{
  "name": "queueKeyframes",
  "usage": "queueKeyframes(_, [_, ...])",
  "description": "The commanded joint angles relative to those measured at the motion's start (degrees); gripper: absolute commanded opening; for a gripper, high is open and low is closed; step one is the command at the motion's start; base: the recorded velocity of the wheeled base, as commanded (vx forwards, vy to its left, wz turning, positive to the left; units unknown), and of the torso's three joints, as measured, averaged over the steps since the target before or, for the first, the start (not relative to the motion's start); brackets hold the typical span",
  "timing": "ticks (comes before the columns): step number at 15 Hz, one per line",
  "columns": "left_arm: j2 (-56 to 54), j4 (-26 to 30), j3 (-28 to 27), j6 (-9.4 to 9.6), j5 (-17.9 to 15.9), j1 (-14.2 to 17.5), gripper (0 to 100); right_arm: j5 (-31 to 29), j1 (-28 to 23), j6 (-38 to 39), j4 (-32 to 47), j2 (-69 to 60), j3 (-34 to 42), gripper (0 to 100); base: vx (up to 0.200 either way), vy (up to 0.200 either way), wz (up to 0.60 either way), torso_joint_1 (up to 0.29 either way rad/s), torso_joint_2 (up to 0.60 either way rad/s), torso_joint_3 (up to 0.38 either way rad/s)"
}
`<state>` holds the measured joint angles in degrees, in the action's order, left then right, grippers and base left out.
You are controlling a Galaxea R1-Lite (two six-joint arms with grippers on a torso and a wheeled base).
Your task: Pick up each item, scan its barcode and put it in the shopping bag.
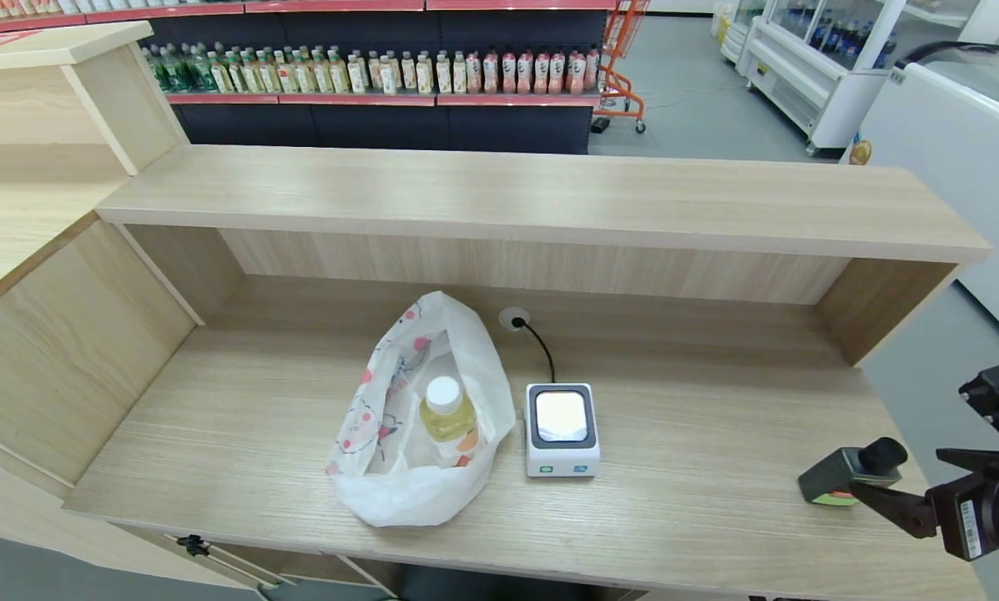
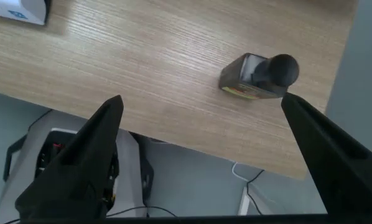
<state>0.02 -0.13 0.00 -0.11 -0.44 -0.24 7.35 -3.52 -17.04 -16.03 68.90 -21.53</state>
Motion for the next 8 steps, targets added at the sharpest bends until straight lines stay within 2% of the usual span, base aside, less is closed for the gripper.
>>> queueKeyframes(1, [0.06, -0.04, 0.00, 0.02, 0.00, -0.02, 100, -0.06, 0.36, -0.10, 0.21, 0.88, -0.09, 100, 0.000, -0.200, 0.00, 0.002, 0.00, 0.002])
queueKeyframes(2, [0.06, -0.04, 0.00, -0.07, 0.00, -0.02, 100, -0.14, 0.36, -0.36, 1.00, 0.88, -0.09, 100, 0.000, -0.200, 0.00, 0.002, 0.00, -0.002])
queueKeyframes(4, [-0.02, -0.04, 0.00, 0.02, 0.00, -0.02, 100, -0.14, 0.36, -2.91, 3.90, 0.27, 0.00, 100, 0.000, 0.000, 0.00, 0.000, 0.00, 0.000])
queueKeyframes(8, [0.06, -0.04, 0.00, 0.02, 0.00, -0.02, 100, -0.14, 2.03, -3.26, 3.90, 0.27, -0.09, 100, 0.000, 0.000, 0.00, 0.000, 0.00, 0.000])
